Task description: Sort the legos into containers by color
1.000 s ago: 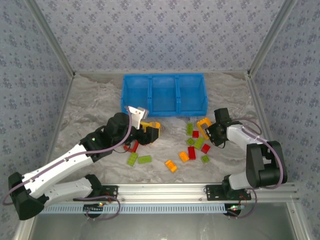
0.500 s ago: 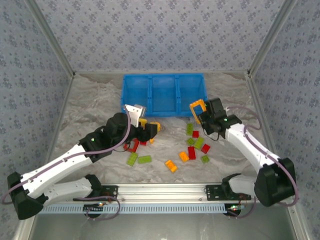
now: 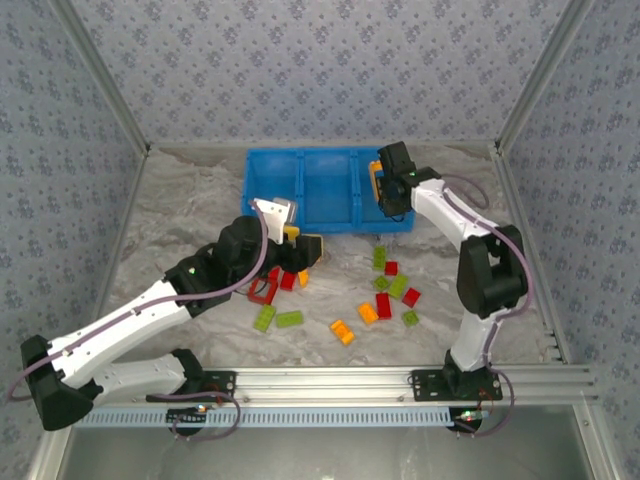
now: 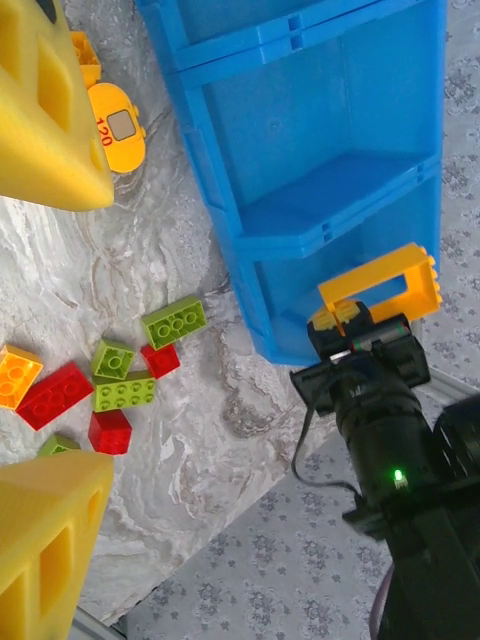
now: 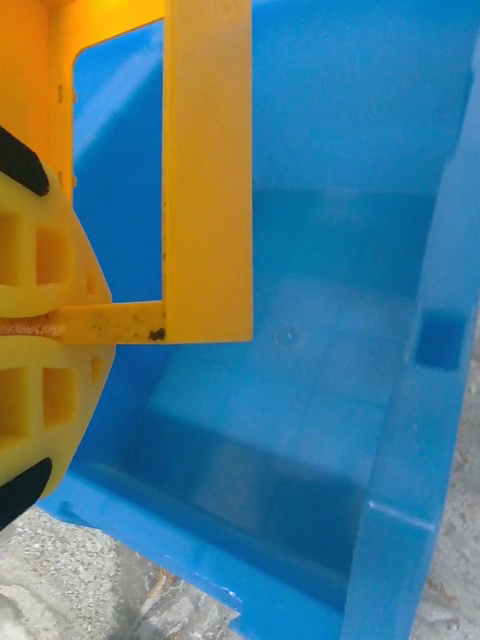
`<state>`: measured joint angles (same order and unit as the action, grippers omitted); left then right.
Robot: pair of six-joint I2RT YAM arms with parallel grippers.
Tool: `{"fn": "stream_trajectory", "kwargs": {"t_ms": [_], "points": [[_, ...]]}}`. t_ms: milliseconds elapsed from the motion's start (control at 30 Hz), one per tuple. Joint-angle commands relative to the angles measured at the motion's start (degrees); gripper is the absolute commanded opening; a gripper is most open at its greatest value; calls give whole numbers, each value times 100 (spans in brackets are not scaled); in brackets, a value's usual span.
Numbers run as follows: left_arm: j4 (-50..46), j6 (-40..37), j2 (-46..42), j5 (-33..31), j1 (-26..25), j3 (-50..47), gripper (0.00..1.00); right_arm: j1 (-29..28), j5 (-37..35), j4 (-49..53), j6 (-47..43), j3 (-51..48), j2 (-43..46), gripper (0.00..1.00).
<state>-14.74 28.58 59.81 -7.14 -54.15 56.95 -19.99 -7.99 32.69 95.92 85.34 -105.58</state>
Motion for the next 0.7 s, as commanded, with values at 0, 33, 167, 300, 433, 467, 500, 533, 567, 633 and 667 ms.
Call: {"fn": "stream_trajectory", "kwargs": {"t_ms": [0,33,167,300,433,467,500,533,567,633,667], "points": [[115,-80,32,-77,-60,272,65,49,-124,534,577,382,-406,0],[97,-80,38,-82,-61,275,65,53,-116,546,623,481,-538,0],[43,-84,31,-95,-95,284,65,40,-22,679,668,897,-995,0],[-10,-83,4,-133,-114,266,65,31,61,801,767,1117,-1297,1],[-75,-80,-13,-136,-122,263,65,44,118,638,878,1019,-1384,5],[-85,-86,-22,-144,-126,260,65,46,147,614,889,1016,-1411,5],[-98,-96,-30,-147,-122,264,65,42,170,631,906,1027,-1438,7],[-115,-105,-30,-151,-122,272,65,44,183,632,923,1020,-1455,9],[-124,-112,-40,-156,-122,272,65,41,192,614,929,1013,-1463,11],[-183,-131,-40,-174,-122,303,65,39,200,591,915,1027,-1470,14],[-204,-151,-40,-184,-122,318,65,40,188,605,922,1034,-1474,15]]}}
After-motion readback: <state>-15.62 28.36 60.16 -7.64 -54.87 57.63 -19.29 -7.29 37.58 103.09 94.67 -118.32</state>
